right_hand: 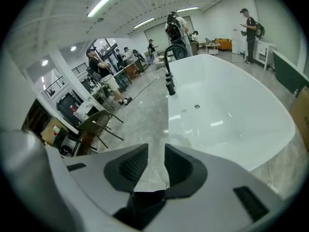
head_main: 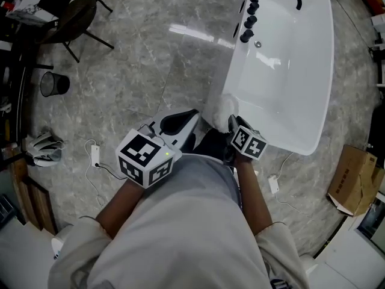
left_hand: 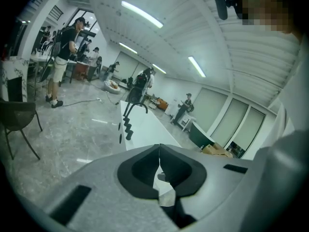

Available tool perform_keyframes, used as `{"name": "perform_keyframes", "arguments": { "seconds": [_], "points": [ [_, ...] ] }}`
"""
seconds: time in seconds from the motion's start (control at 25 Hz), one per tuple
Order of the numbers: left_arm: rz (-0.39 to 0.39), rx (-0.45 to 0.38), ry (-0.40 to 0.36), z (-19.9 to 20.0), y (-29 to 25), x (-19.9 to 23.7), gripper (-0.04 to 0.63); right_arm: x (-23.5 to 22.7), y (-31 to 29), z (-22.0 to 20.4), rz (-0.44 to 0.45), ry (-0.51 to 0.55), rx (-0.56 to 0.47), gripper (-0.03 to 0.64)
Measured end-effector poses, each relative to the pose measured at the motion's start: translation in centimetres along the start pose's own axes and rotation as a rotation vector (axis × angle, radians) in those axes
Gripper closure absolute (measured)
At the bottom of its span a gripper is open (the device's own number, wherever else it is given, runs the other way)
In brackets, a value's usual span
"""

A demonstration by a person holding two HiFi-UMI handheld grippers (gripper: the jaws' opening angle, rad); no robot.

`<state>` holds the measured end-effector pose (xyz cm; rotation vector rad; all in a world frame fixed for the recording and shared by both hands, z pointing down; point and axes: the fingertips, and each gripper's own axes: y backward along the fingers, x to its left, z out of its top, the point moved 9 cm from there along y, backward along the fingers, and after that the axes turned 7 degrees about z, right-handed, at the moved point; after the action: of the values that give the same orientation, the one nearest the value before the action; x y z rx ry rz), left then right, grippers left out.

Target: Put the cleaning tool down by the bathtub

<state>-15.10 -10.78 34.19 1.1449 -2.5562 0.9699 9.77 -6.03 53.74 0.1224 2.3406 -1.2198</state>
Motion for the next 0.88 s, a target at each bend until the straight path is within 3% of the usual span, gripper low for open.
{"name": "perform_keyframes", "arguments": {
  "seconds": [0.24, 0.88],
  "points": [
    [-0.021, -0.001, -0.008, 0.2, -0.5, -0.4, 0.588, 1.8, 2.2, 1.8, 0.065, 0.043, -0.060, 0.517],
    [-0.038, -0.013, -0.027, 0.7, -1.2, -1.3, 0.588, 5.4, 9.8, 6.2, 0.109, 0.207, -0.231, 0.534]
  ]
}}
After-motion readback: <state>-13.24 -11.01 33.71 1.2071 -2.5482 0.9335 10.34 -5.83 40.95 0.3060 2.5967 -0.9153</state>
